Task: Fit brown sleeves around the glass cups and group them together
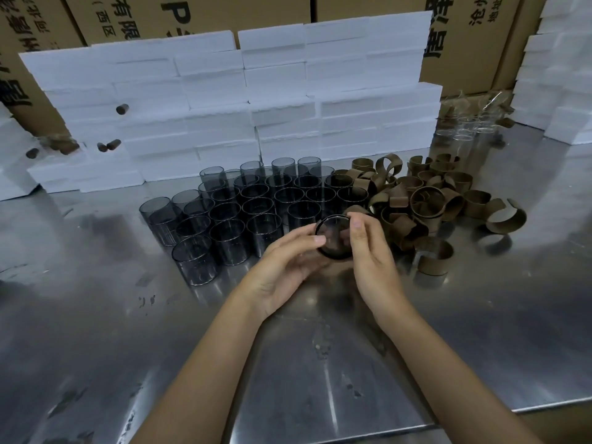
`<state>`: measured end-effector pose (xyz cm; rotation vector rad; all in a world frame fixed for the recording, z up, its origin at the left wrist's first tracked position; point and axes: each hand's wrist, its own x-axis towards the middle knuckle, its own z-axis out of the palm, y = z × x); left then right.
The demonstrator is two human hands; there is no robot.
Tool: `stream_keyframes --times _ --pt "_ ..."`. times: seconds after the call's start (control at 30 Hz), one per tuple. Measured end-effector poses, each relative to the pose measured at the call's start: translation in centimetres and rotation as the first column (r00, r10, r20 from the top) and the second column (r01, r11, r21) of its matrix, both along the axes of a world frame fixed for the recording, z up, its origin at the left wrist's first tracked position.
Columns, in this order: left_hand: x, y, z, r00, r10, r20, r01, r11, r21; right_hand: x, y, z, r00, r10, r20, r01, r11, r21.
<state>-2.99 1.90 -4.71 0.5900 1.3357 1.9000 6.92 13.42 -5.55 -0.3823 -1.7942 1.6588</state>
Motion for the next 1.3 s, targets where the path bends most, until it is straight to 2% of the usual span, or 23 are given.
stream_keyframes --times 0.07,0.17,0.3,0.43,0.5,0.8,1.07,1.3 --pt "0.2 0.0 0.2 0.996 0.083 -0.035 -0.084 0.996 -0.029 0.0 -0.2 0.2 1.0 0.013 -0.012 -0.014 0.998 -0.058" --pt "0.9 0.3 0.5 0.977 0.208 0.055 -0.206 0.977 -0.048 -0.6 -1.1 0.1 0.999 0.047 -0.007 -0.048 0.98 -0.195" --pt "1.6 1.0 -0.3 0.884 0.466 0.033 -0.461 0.883 -0.091 -1.8 -2.9 0.6 0.999 0.02 0.029 -0.008 0.924 -0.383" --pt "1.9 1.3 0.0 0.843 0.537 0.041 -0.534 0.843 -0.065 -2.4 -3.3 1.6 0.996 0.083 -0.017 -0.072 0.732 -0.678" --pt "2.0 1.3 0.2 0.839 0.543 0.043 -0.54 0.839 -0.065 -2.4 -3.0 1.7 0.993 0.116 -0.019 -0.092 0.674 -0.733" --pt "2.4 1.6 0.2 0.785 0.619 0.003 -0.617 0.784 -0.069 -2.7 -2.8 1.1 0.992 0.124 0.009 -0.081 0.699 -0.71" --pt "2.5 1.5 0.5 0.821 0.57 0.029 -0.568 0.821 -0.054 -2.5 -2.6 1.5 0.975 0.22 0.0 -0.151 0.666 -0.73" --pt "2.0 1.1 0.5 0.86 0.51 -0.015 -0.509 0.855 -0.096 -2.2 -3.0 1.4 0.992 0.127 0.019 -0.081 0.735 -0.673"
